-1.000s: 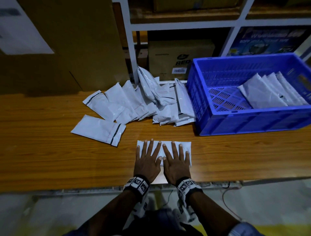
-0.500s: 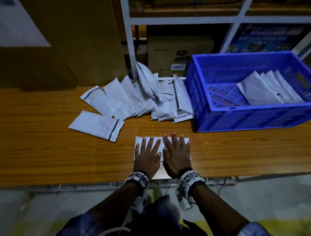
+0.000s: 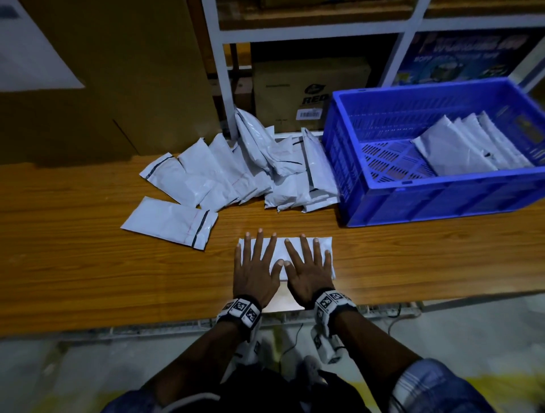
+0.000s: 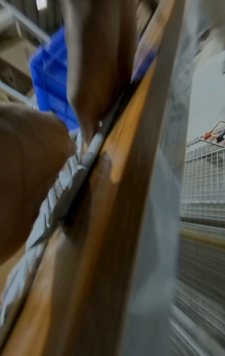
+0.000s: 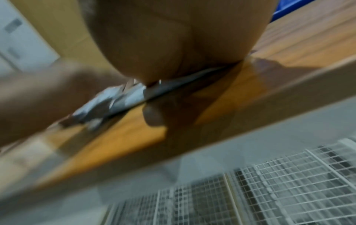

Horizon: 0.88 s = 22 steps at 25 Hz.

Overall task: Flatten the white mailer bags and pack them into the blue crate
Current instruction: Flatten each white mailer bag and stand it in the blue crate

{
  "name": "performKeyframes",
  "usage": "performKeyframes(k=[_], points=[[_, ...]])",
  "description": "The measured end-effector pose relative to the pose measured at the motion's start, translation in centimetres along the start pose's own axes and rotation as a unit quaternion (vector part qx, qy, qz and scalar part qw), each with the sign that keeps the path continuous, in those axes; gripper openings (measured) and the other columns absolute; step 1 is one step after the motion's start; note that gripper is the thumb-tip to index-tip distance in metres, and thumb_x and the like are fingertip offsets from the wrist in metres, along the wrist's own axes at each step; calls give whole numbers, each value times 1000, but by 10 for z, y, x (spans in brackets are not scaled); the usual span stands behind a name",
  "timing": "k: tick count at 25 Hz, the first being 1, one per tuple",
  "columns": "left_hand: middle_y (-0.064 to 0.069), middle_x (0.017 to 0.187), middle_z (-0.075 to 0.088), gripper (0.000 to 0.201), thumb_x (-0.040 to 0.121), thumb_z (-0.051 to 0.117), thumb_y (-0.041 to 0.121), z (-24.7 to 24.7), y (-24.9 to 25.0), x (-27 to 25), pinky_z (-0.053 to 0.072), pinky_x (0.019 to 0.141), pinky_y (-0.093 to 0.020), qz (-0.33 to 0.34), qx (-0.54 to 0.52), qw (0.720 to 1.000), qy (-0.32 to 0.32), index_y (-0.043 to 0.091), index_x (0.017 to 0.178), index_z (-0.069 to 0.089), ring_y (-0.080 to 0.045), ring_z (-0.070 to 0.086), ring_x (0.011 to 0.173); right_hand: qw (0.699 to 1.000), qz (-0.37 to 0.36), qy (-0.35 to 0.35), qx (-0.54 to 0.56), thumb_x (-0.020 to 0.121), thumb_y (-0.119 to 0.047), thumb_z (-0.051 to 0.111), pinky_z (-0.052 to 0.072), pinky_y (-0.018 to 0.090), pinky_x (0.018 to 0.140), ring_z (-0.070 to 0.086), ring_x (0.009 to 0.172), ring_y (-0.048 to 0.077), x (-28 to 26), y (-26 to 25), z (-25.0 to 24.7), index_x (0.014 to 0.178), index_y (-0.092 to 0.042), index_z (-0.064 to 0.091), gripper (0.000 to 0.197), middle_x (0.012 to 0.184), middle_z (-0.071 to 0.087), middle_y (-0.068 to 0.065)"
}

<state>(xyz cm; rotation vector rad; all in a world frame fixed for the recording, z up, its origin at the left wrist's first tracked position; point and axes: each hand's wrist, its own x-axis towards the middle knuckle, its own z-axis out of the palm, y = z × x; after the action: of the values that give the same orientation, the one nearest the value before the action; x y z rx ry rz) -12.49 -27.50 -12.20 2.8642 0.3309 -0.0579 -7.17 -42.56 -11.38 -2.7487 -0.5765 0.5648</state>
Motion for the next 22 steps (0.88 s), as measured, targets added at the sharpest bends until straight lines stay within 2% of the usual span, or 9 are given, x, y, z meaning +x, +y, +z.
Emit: performKeyframes(k=[5, 9, 10, 15, 19, 22], points=[[1, 168, -1, 71, 94, 16, 67, 11, -12, 3, 1, 122, -51, -9, -32, 999, -36, 39, 159, 8, -28, -9, 154, 999, -24, -47, 14, 97, -53, 0, -16, 53, 117, -31, 145, 24, 0, 5, -15, 149, -48, -17, 55, 157, -33, -9], [1, 168, 7, 70, 94, 18, 66, 10, -11, 3, 6, 122, -49, -13, -22, 999, -26, 38, 158, 13, -26, -3, 154, 999, -8, 40, 23, 101, -54, 6, -15, 51, 117, -29, 145, 25, -2, -1, -23, 151, -48, -12, 53, 158, -29, -8], [1, 168, 7, 69, 95, 20, 66, 11, -11, 3, 6, 122, -49, -13, -23, 999, -25, 38, 158, 13, -27, -3, 154, 999, -13, 43, 14, 101, -54, 6, -15, 51, 118, -30, 145, 26, -2, -4, -20, 151, -48, -12, 53, 158, -30, -7], [1, 168, -10, 64, 101, 15, 59, 10, -12, -2, -2, 123, -50, 10, -14, 1000, -20, 37, 159, 0, -24, -16, 153, 999, -19, 39, -11, 103, -49, 8, -13, 54, 118, -30, 146, 22, -4, -5, 5, 150, -50, -13, 51, 160, -28, -8], [2, 168, -9, 60, 105, 22, 46, 7, -6, -7, -2, 123, -52, 50, 20, 998, -13, 32, 160, 1, -22, -15, 153, 999, -20, 40, -11, 103, -48, 9, -13, 52, 118, -27, 147, 22, -1, -4, 1, 150, -50, -12, 52, 161, -26, -7], [5, 166, -17, 62, 106, 23, 43, 9, -3, -8, -5, 123, -51, 28, 10, 999, -41, 34, 159, -7, -20, -23, 151, 999, -20, 22, -11, 102, -50, 8, -15, 52, 118, -28, 146, 22, 2, -4, 0, 150, -51, -12, 52, 160, -28, -8]])
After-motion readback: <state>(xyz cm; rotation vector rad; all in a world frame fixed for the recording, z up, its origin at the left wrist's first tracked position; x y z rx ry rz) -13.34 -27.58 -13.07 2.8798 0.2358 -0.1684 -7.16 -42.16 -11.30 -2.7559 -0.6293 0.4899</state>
